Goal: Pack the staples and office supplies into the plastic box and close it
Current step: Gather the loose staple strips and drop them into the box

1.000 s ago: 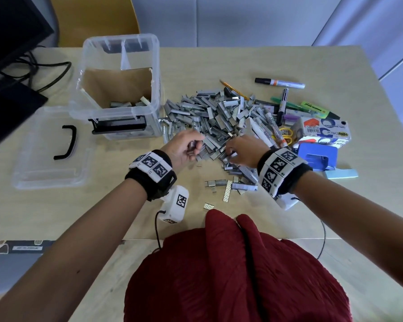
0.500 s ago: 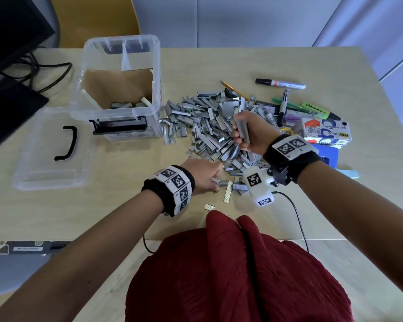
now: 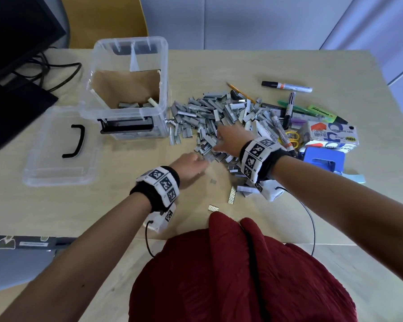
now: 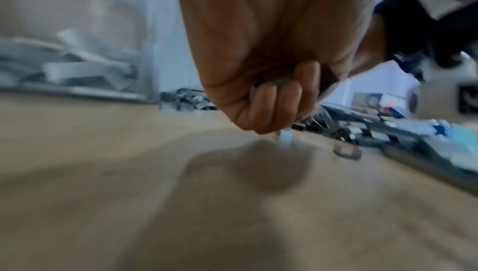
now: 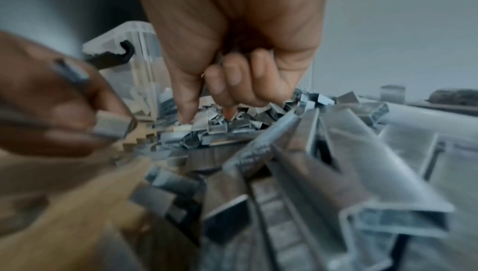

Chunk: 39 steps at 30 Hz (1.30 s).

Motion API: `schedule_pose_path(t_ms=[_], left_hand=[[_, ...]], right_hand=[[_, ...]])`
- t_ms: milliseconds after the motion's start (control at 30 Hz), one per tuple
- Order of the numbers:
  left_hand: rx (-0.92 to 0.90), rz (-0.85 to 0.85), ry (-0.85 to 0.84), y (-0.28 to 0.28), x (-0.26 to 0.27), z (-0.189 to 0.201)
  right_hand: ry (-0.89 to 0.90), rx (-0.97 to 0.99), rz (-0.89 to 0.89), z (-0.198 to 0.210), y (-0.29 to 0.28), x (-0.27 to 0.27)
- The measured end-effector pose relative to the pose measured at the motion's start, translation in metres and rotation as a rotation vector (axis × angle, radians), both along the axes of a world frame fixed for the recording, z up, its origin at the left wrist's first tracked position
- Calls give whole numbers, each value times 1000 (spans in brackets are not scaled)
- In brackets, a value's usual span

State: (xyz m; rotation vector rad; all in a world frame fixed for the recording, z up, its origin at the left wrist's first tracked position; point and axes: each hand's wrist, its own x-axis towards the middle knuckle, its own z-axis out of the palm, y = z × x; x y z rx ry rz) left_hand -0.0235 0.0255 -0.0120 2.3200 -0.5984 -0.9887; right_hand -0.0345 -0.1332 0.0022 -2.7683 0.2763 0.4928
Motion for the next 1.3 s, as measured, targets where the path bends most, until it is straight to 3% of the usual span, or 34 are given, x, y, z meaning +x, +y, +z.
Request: schedule_pose_path(t_ms=[133,233,300,367,433,500,567,700,767,967,1167,1300], left_hand=[[-317,204,254,13,14,6],[-496,325,362,17,21,22],[-613,411,459,17,26,35],[-721,461,550,16,32,50],[-840,487,634,17,41,67],[-965,520,703,20,53,86],[-1034,642,709,24,68,105],[-1098,1160,639,38,101,126],[-1027,1279,617,46,117,124],[-538,1083,519,56,143,113],[-473,935,505,69,152,117],[-521,963,133,87,157,134]], right_hand=[[-6,-1,1,-3,5,2],[-9,218,-137,-5,3,4],[6,521,-329,-4,-1,3],[83,962,-487,-3,-7,1],[153,1400,-564,2,-9,-1],[128,1628,-598,8,-8,-3],[81,1706,-604,18,-3,-5],[30,1775,-620,41,10,-3],[21,1778,-612,49,16,1],[8,1819,-635,67,37,14],[46,1822,-674,79,58,30],[86,1819,-706,85,77,47]])
